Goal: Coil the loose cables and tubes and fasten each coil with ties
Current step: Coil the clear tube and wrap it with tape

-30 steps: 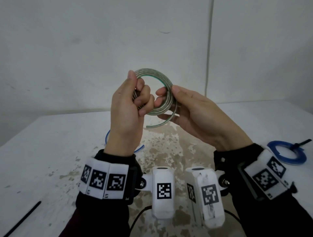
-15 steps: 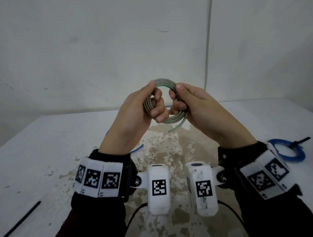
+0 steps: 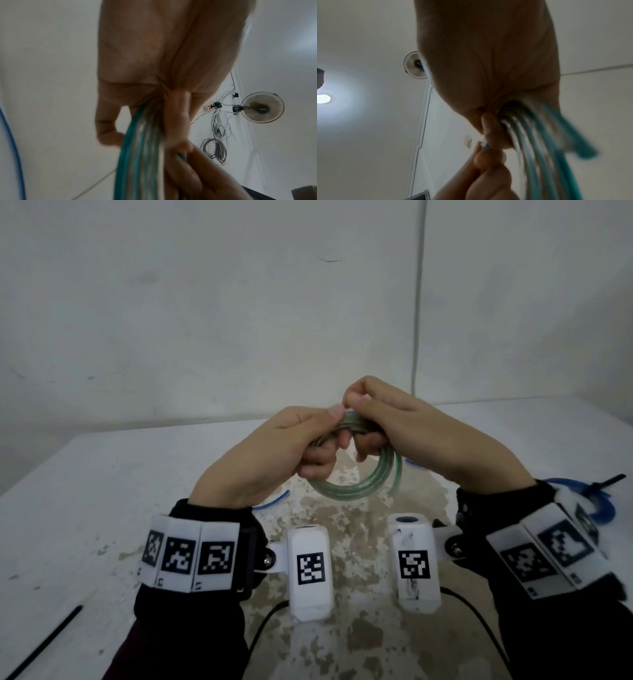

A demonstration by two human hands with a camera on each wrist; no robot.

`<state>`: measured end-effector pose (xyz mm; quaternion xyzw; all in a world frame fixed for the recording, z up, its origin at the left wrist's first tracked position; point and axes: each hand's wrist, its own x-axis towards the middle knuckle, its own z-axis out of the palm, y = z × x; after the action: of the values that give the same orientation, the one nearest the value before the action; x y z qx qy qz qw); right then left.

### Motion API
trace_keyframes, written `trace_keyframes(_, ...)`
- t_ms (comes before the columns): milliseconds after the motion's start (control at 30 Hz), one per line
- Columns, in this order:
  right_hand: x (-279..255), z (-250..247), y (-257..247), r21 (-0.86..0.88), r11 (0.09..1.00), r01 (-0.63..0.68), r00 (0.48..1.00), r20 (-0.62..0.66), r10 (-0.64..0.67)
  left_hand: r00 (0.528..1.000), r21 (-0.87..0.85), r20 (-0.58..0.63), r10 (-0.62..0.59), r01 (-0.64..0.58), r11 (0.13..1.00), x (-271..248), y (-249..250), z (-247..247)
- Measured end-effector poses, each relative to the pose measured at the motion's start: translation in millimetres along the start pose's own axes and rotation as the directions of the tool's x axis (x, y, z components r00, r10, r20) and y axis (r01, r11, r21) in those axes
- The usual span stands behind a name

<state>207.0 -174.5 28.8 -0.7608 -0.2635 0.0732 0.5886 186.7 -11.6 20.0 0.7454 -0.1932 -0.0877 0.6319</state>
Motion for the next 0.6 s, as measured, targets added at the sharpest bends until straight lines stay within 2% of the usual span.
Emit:
trace_keyframes(100,7.6,-0.6,5.5,0.135,0.988,0.078,0.988,-0.146,-0.058,0.975,-0.078,-0.171,0.14,-0.155,0.985,3.2,0.8,-0.9)
trace_keyframes(200,10.5,2.0,8.1,0.262,0.961,0.087,0.994,-0.091,-0.065,0.917,-0.195,-0.338,0.211,-0.288,0.938,5.4,1.8,-5.1)
trace_keyframes(267,11.2,7.0,8.3,0.369,0.927,0.063,0.998,-0.022,-0.058,0.885,-0.255,-0.405,0.228,-0.349,0.902,5.5,2.1,-7.3)
trace_keyframes(400,12.3,13.7,7.7,0.579,0.815,0.002,0.994,0.086,-0.064,0.846,-0.295,-0.474,0.243,-0.413,0.862,6.8,1.0,-6.5)
trace_keyframes(500,11.4,14.4,8.0,0.607,0.795,-0.016,0.986,0.142,-0.089,0.824,-0.317,-0.5,0.268,-0.462,0.828,7.7,0.7,-6.9)
trace_keyframes(600,13.7,15.8,9.2,0.621,0.783,0.024,0.988,0.103,-0.112,0.828,-0.349,-0.498,0.257,-0.462,0.815,8.4,2.4,-4.9)
